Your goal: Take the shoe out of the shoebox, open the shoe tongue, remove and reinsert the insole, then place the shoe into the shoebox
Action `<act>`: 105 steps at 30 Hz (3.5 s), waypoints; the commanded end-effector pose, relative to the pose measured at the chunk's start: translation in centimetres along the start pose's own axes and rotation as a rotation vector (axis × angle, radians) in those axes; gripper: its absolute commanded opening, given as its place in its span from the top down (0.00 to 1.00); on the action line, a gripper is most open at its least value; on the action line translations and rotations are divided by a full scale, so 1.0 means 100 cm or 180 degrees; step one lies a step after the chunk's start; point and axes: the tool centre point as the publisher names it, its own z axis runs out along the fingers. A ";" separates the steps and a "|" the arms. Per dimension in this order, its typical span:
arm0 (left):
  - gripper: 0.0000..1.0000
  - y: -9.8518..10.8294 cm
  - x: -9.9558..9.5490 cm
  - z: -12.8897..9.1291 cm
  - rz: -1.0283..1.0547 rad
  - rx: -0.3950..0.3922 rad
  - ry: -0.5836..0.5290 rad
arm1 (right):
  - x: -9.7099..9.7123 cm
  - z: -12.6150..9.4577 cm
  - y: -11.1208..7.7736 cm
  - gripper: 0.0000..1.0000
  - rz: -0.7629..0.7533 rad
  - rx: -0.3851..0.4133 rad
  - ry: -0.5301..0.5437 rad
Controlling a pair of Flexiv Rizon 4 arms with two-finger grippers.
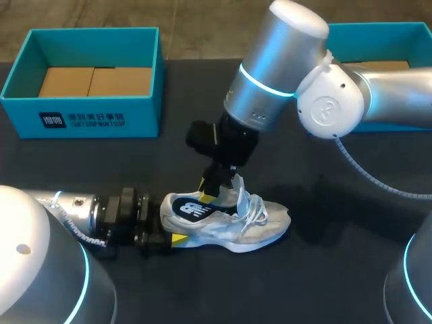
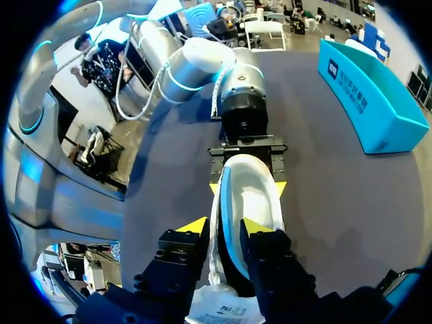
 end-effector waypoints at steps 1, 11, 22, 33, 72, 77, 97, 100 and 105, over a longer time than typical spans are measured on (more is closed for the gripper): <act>1.00 0.000 0.000 0.000 -0.0001 0.0001 -0.0002 | 0.000 0.001 0.001 0.72 0.0004 0.0009 -0.0009; 1.00 0.000 0.000 0.000 -0.0001 0.0001 -0.0002 | 0.000 0.001 0.000 0.94 0.0003 -0.0028 0.0018; 1.00 0.000 0.000 0.000 -0.0001 0.0001 -0.0002 | 0.006 -0.016 -0.003 1.00 0.0037 -0.0102 0.0064; 1.00 0.000 0.000 0.000 -0.0001 0.0001 -0.0002 | 0.007 -0.024 0.005 0.65 0.0045 -0.0001 -0.0003; 1.00 0.000 0.000 0.000 -0.0001 0.0001 -0.0002 | -0.009 0.020 -0.013 0.72 0.0150 0.0086 0.0031; 1.00 0.000 0.000 0.000 -0.0001 0.0001 -0.0002 | -0.011 0.022 -0.011 1.00 0.0125 0.0081 0.0076; 1.00 0.000 0.000 0.000 -0.0001 0.0001 -0.0002 | -0.019 0.021 0.009 1.00 -0.0367 0.0010 0.0327; 1.00 0.000 0.000 0.000 -0.0001 0.0001 -0.0002 | -0.020 0.022 0.015 1.00 -0.0449 0.0054 0.0375; 1.00 0.000 0.000 0.000 -0.0001 0.0001 -0.0002 | -0.020 0.024 0.016 1.00 -0.0585 0.0059 0.0450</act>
